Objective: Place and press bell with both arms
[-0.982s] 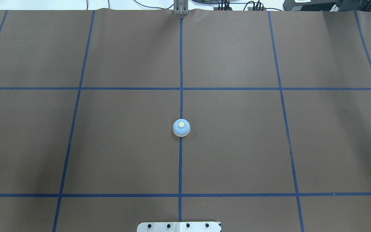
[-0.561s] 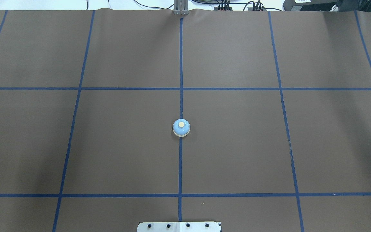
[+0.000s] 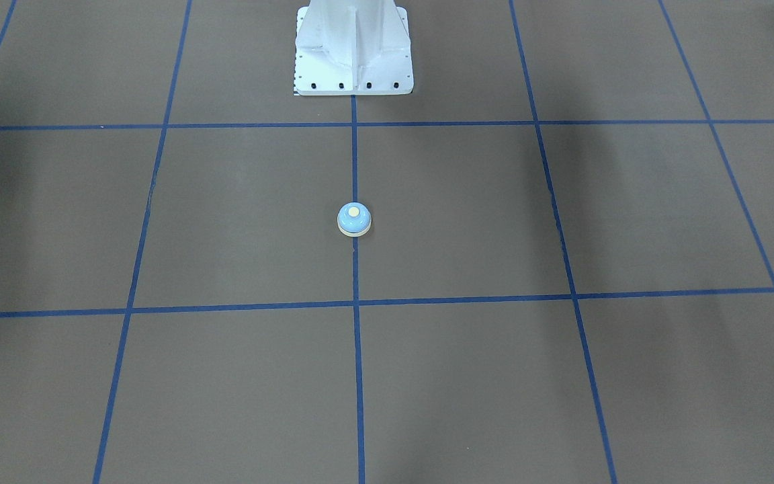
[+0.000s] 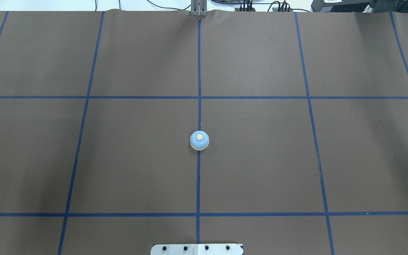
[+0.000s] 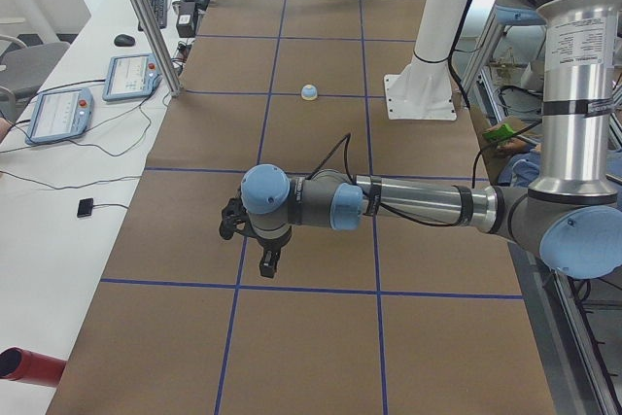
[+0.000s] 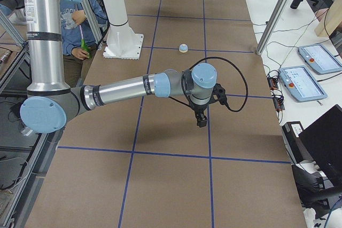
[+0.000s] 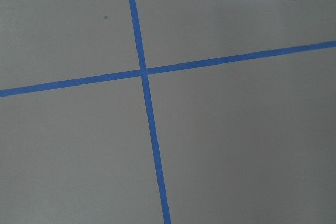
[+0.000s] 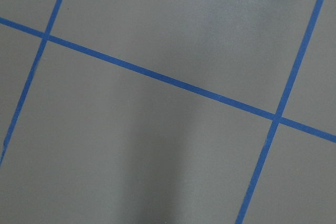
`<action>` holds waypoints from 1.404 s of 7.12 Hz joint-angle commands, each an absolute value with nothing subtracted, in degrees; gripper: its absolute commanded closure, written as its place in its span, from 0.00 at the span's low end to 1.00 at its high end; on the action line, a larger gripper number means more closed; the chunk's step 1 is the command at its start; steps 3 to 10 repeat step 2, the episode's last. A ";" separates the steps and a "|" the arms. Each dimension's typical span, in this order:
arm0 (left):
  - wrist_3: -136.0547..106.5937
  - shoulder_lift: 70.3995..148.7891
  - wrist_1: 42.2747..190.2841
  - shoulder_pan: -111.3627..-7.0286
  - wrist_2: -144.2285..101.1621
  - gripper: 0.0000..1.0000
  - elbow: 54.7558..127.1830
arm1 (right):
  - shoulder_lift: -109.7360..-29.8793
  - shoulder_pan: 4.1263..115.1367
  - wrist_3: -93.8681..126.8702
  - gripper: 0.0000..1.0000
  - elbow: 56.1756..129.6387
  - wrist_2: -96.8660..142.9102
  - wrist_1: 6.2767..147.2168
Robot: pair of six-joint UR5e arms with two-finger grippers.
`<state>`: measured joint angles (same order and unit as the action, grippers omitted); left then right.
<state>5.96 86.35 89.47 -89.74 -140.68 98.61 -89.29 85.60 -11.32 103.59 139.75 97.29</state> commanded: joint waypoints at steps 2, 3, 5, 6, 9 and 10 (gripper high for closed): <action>5.98 86.40 89.56 -89.74 -140.71 0.00 98.79 | -88.95 85.17 -11.34 0.00 103.27 139.75 97.29; 5.98 86.40 89.56 -89.74 -140.71 0.00 98.79 | -88.95 85.17 -11.34 0.00 103.27 139.75 97.29; 5.98 86.40 89.56 -89.74 -140.71 0.00 98.79 | -88.95 85.17 -11.34 0.00 103.27 139.75 97.29; 5.98 86.40 89.56 -89.74 -140.71 0.00 98.79 | -88.95 85.17 -11.34 0.00 103.27 139.75 97.29; 5.98 86.40 89.56 -89.74 -140.71 0.00 98.79 | -88.95 85.17 -11.34 0.00 103.27 139.75 97.29; 5.98 86.40 89.56 -89.74 -140.71 0.00 98.79 | -88.95 85.17 -11.34 0.00 103.27 139.75 97.29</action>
